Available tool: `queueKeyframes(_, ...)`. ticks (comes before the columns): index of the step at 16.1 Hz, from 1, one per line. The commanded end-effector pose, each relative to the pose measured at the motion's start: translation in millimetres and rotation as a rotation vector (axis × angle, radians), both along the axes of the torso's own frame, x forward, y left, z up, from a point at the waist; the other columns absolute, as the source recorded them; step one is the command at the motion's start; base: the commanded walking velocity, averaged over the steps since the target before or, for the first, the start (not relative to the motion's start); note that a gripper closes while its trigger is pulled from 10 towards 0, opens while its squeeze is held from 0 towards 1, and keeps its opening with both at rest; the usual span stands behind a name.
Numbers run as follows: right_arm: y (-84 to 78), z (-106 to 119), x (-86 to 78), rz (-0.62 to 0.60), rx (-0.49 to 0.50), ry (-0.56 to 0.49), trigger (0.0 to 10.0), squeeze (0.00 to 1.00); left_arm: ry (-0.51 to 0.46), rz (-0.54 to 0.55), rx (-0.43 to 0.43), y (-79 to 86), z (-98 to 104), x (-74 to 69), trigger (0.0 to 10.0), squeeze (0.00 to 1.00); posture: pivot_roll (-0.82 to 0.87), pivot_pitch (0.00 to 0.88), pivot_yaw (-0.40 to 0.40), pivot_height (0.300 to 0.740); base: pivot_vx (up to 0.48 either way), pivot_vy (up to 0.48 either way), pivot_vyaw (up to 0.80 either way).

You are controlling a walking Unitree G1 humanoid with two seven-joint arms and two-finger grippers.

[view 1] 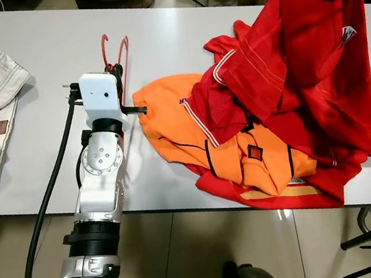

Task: Hang hanger

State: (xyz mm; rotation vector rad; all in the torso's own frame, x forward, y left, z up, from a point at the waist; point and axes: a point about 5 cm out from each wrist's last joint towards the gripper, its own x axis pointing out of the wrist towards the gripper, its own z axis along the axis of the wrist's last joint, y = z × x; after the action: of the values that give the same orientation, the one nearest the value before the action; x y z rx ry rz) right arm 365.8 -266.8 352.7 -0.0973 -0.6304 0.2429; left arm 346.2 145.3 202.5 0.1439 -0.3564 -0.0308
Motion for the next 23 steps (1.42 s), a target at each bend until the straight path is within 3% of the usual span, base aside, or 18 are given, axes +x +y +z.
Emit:
queueKeyframes(1,-5.1,3,-2.3,-0.014,0.03,-0.028,0.0,0.0,0.01,-0.018,-0.007,-3.0,1,1.5,10.0,0.0,-0.15,0.131,-0.05,0.74,0.0,0.0,0.0)
queueKeyframes(4,-2.2,-7,0.5,-0.014,0.045,-0.009,0.0,0.0,0.014,-0.006,-0.056,0.4,3,3.2,10.0,0.0,-0.15,0.137,-0.048,0.74,0.0,0.0,0.0)
queueKeyframes(15,-0.6,-9,4.5,-0.01,0.072,-0.003,0.0,0.0,-0.018,0.015,-0.034,3.7,8,1.3,10.0,0.0,-0.13,0.132,-0.056,0.74,0.0,0.0,0.0)
queueKeyframes(23,5.8,-16,6.6,0.005,0.073,0.01,0.0,0.0,-0.02,0.001,-0.041,-1.1,9,1.8,10.0,0.0,-0.13,0.129,-0.055,0.74,-0.275,0.0,0.0)
